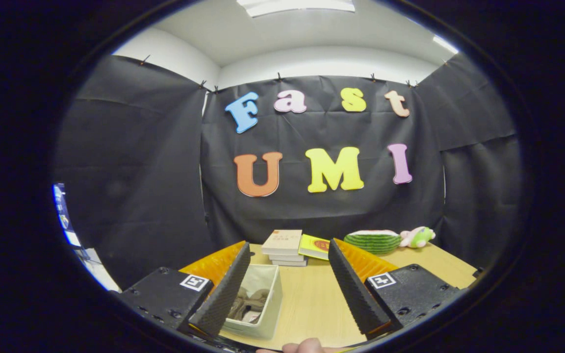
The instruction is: Open the storage box then place both shoes into the box .Put the left shoe in first, then the right shoe, with the right side of both shoes facing outward in a uniform manner.
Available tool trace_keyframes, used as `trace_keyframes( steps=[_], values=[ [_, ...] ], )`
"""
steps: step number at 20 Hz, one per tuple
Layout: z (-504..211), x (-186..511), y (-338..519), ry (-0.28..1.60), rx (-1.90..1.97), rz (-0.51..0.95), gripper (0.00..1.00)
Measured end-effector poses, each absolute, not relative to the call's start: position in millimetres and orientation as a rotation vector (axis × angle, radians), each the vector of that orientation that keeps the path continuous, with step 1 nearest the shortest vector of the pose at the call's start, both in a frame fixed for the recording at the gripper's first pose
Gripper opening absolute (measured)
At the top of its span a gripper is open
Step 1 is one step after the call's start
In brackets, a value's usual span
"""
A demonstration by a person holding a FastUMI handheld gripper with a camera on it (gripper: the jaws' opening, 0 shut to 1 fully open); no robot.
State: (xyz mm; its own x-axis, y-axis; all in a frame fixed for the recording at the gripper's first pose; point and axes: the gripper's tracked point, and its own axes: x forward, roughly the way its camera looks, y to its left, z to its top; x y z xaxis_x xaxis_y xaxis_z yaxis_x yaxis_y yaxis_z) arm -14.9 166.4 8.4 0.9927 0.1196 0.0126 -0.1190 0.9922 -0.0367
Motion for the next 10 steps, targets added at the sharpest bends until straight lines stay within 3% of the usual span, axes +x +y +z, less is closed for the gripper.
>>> trace_keyframes(
  steps=[10],
  values=[
    [12,-9,150,-0.037,-0.075,0.050,1.00]
  ],
)
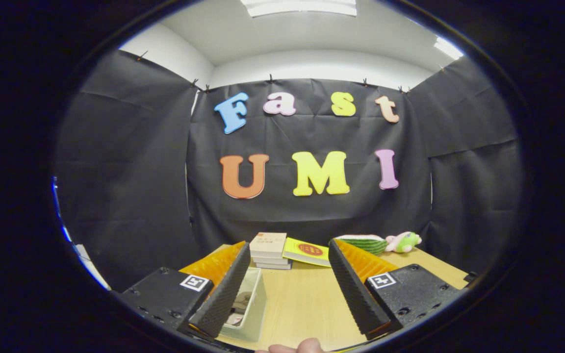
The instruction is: Open the storage box then place both shoes into the box .Put the left shoe in first, then the right shoe, with the right side of both shoes facing outward in a uniform manner.
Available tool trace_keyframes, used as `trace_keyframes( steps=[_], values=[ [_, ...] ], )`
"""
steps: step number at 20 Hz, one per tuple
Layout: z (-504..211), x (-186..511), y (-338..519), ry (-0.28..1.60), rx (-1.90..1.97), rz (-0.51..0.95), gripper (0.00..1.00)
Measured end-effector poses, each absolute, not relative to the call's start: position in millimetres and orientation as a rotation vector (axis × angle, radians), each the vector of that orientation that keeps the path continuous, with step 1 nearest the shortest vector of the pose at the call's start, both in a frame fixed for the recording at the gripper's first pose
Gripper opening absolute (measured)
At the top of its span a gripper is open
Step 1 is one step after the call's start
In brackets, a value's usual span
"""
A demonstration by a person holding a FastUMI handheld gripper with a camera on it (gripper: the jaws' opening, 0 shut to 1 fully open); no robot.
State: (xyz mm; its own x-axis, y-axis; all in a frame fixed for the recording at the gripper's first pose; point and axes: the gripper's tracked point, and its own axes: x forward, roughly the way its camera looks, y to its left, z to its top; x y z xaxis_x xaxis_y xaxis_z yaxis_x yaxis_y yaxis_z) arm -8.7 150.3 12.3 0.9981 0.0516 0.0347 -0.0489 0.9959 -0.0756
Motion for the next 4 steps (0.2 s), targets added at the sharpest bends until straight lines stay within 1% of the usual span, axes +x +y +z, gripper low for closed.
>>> trace_keyframes(
  steps=[4],
  values=[
    [-2,-7,163,-0.002,-0.074,0.069,1.00]
  ],
)
